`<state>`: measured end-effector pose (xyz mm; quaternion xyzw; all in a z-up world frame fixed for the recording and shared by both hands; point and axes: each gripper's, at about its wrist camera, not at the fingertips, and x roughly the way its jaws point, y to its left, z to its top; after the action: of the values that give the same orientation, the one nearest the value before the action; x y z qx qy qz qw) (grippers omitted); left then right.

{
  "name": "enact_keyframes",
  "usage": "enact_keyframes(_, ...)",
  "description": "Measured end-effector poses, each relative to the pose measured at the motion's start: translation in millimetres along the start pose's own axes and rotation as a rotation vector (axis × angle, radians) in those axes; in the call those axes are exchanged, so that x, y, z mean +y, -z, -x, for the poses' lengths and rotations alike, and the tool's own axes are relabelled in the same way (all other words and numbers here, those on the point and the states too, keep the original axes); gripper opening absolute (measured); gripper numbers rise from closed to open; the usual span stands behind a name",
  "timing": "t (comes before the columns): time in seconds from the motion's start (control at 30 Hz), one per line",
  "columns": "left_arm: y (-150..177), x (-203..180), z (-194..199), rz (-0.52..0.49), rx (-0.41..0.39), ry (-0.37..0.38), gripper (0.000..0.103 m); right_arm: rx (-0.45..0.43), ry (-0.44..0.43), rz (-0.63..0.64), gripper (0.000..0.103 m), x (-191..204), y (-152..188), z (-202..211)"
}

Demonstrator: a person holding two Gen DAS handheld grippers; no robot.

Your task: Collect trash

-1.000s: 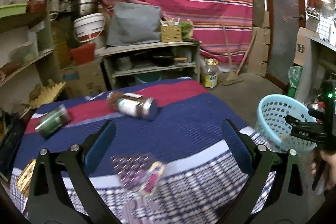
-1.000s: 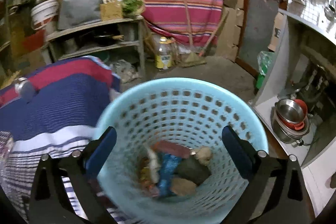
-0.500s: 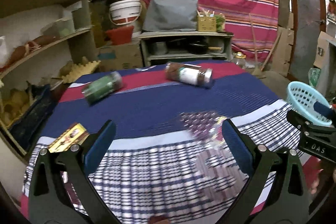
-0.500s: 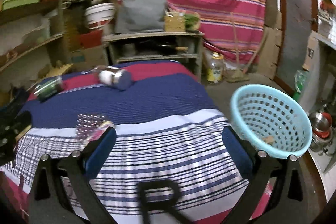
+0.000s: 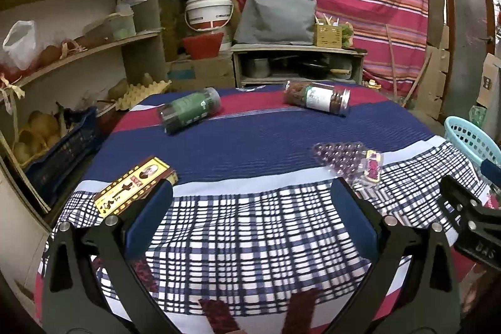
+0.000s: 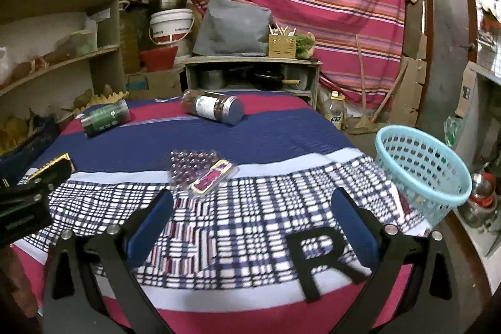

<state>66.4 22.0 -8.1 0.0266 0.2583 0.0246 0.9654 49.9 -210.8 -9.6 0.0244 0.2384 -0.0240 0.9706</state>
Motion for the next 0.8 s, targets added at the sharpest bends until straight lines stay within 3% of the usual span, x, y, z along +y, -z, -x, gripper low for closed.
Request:
enact_keyframes(0.33, 15.0, 2.7, 0.6, -0.001, -0.019, -0.016, 0.098, -0.044, 0.026, -0.032, 0.098, 5.1, 8.5, 9.0)
enact_keyframes(0.8, 25.1, 7.3, 7.7, 0.018, -0.025, 0.023, 0.098, -0.054, 0.082, -0.035, 0.098, 16.1, 23.4, 19.3)
